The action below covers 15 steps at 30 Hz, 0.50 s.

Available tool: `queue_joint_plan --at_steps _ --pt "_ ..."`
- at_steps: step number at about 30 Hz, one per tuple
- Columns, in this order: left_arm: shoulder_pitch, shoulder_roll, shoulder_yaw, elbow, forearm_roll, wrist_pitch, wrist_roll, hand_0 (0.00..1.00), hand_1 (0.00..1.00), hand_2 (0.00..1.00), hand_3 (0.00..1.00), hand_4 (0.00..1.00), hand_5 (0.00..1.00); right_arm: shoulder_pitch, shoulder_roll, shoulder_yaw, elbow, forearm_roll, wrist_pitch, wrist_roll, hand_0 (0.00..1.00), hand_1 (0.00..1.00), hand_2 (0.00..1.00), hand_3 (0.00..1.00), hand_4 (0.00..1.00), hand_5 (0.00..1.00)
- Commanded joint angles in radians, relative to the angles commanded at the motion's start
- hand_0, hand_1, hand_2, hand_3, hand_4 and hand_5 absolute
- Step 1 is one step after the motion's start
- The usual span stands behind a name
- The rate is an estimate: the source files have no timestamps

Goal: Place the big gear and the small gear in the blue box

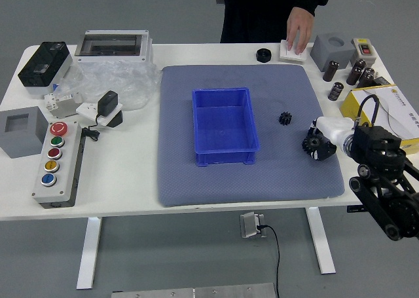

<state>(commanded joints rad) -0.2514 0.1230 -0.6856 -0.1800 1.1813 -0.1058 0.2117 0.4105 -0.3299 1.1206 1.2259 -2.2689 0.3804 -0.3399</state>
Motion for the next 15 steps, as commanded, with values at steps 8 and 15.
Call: queue_joint_plan --at_steps 8,15 --pt "-0.001 -0.001 0.001 0.0 -0.002 0.0 -0.001 0.778 0.744 0.728 0.664 0.545 0.23 -0.001 0.003 -0.003 -0.009 0.0 -0.002 -0.001 0.756 0.673 0.72 0.67 0.711 0.196" --pt "-0.001 -0.001 0.003 0.0 -0.004 0.0 -0.001 0.777 0.743 0.728 0.665 0.545 0.229 0.004 0.004 -0.004 -0.012 0.0 -0.006 -0.005 0.747 0.663 0.712 0.672 0.704 0.199"
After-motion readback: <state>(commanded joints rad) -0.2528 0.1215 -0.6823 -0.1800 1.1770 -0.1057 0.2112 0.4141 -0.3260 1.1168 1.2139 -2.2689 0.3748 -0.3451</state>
